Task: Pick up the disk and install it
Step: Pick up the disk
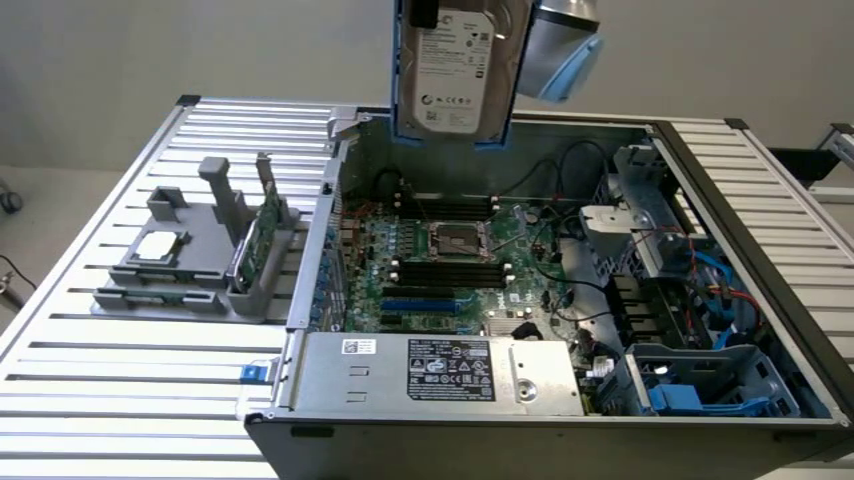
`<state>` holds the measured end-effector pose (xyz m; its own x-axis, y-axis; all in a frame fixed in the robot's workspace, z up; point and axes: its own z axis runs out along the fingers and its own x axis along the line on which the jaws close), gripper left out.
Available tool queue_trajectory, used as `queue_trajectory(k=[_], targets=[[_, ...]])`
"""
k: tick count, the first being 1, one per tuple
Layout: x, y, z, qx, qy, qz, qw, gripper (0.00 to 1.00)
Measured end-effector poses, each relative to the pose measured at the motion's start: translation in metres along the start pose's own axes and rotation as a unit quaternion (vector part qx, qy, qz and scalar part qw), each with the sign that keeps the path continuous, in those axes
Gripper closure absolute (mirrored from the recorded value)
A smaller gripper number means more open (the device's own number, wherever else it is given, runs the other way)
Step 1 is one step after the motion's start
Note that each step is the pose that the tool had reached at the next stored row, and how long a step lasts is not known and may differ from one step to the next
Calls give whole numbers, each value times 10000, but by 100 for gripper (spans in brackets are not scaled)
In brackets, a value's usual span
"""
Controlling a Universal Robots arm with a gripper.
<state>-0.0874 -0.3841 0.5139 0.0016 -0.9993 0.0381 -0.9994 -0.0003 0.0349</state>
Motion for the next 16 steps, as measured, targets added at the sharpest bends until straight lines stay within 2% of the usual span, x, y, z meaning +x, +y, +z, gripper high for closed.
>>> queue_trajectory(k=[4,6,7,9,16], targets=[[67,-41,0,136,0,4,9999,67],[107,-64,1,185,0,6,9998,67],[132,-78,2,200,0,6,9998,67],[188,-115,2,208,0,7,9998,67],[394,-268,5,209,0,7,9998,67]])
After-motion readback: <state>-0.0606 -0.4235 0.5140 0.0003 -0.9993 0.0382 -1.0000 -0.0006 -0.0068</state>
